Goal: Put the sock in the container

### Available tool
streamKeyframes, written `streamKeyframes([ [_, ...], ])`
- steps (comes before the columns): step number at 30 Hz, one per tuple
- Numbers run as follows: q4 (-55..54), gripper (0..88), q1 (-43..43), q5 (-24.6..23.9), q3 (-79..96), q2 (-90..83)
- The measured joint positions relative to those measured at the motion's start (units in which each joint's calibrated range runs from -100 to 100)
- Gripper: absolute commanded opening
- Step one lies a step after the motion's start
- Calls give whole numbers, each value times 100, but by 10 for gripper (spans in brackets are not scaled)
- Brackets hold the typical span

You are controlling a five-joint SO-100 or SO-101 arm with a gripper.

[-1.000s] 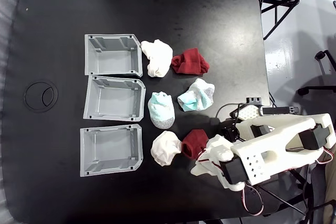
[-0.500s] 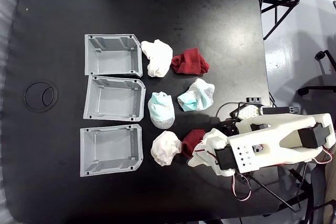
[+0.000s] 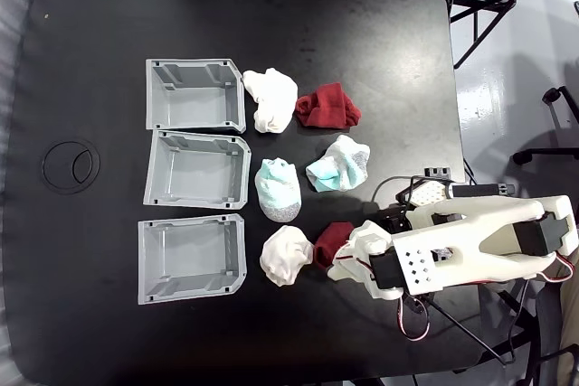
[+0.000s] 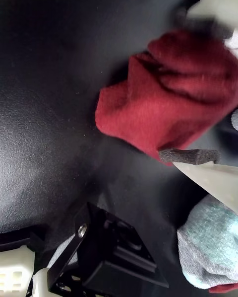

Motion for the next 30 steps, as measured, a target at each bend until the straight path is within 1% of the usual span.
streamKeyframes([
  [5,0,14,-11,0,0,0],
  [17,0,13,11,-21,-126,0],
  [21,17,13,455,-193,-676,-477],
  [24,17,13,656,-225,-1243,-795],
  [27,84,13,963,-230,-1874,-854],
  [30,93,13,1016,-235,-2577,-645],
])
